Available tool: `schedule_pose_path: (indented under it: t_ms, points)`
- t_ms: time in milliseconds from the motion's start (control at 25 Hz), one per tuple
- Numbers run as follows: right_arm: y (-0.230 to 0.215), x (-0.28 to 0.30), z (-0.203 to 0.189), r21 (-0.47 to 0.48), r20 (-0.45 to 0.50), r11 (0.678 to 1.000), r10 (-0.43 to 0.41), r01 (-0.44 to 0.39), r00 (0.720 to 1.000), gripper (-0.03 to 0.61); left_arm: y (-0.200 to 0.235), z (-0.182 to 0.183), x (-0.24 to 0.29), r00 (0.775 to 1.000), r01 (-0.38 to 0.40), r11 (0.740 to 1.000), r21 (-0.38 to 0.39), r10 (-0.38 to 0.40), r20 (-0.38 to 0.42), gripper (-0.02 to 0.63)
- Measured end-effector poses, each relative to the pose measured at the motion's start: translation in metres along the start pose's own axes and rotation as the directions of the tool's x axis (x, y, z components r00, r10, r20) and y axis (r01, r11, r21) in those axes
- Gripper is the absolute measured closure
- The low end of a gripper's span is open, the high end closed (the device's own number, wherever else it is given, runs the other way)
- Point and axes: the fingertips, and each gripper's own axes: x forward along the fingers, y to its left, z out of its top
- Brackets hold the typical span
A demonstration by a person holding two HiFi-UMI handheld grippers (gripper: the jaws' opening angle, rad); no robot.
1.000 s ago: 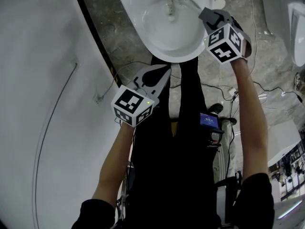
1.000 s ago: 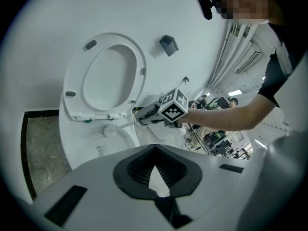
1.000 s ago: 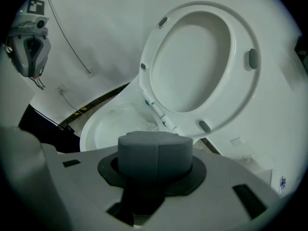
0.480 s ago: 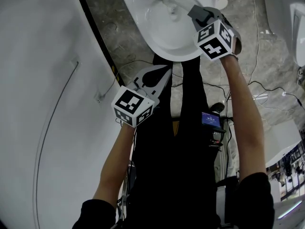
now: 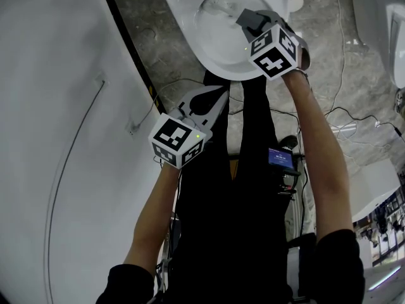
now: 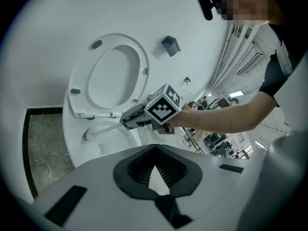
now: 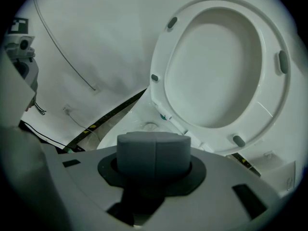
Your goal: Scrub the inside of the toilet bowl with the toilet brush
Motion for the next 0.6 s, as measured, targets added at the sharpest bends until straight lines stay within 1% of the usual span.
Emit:
schedule_pose_path:
  t_ms: [160, 440, 600]
  points:
    - [0.016, 0.003, 0.004, -0.040, -0.002, 0.998, 0.046, -0.046, 0.999, 0.423, -0.002, 0.001, 0.001, 1.000, 0.003, 1.000, 0.001, -0.003, -0.001, 0.603]
    - [0.034, 0.004, -0.001, -0.100, -0.010, 0.988, 0.115, -0.115, 0.993, 0.423, -0.002, 0.001, 0.005, 1.000, 0.004, 1.000, -0.001, -0.004, -0.002, 0.603]
    - [0.043, 0.003, -0.007, -0.116, -0.016, 0.982, 0.149, -0.150, 0.989, 0.423, -0.003, -0.001, 0.006, 1.000, 0.007, 1.000, 0.000, -0.007, -0.002, 0.603]
